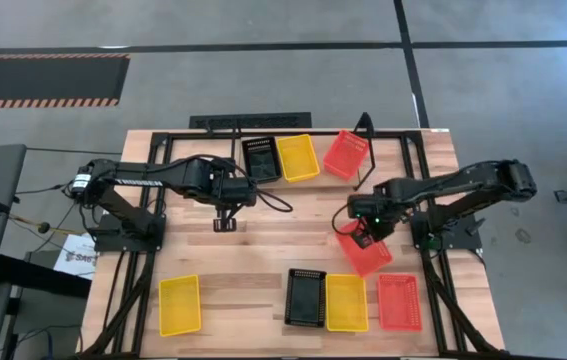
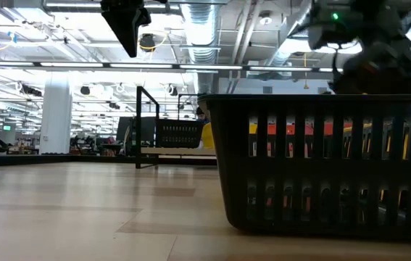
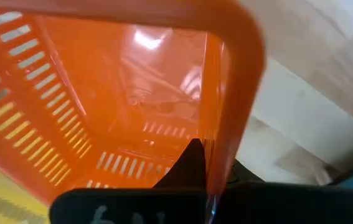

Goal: Stack baskets on shelf by color
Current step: Stack the left orange bin on top of the other orange bin on the shelf

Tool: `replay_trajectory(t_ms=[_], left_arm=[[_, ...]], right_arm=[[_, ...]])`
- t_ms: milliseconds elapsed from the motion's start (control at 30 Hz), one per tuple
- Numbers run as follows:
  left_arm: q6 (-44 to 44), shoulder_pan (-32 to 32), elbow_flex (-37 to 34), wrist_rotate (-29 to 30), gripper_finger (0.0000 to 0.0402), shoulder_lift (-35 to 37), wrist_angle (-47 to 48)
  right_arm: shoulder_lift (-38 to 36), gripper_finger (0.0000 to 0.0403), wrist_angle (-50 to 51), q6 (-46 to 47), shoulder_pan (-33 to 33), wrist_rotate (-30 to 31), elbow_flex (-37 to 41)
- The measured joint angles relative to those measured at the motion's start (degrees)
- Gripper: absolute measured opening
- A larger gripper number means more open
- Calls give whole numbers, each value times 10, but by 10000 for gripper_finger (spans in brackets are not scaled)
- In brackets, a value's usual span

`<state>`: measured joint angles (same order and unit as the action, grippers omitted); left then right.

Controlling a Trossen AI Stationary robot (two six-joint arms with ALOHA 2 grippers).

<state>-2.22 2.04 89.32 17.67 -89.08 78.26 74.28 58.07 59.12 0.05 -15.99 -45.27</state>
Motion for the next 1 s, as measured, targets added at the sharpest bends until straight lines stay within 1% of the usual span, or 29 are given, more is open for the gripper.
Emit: replay_trajectory(t_ms=[67,200,300,467,667,767,933,1000], left_arm=[[-4,0,0,0,0,0,0],[-10,0,0,0,0,0,0],[-13,0,0,-8,0,0,0],[-19,0,0,-14,0,0,0],[-21,0,0,-14,0,0,0],[-21,0,0,-14,0,0,0],[-20,0,0,-13,0,0,0],[-19,0,0,-13,0,0,0]], right_arm=[[0,1,-7,0,-1,-2,18],[0,4,-10,-9,-2,18,30],[0,23,-17,-29,-2,27,34],[0,59,-29,-35,-5,55,34],[0,93,-34,-36,-13,59,33],[-1,109,-33,-42,-13,59,12],[-1,128,-27,-52,-21,61,-56],[-1,131,-22,-63,-25,80,-87]])
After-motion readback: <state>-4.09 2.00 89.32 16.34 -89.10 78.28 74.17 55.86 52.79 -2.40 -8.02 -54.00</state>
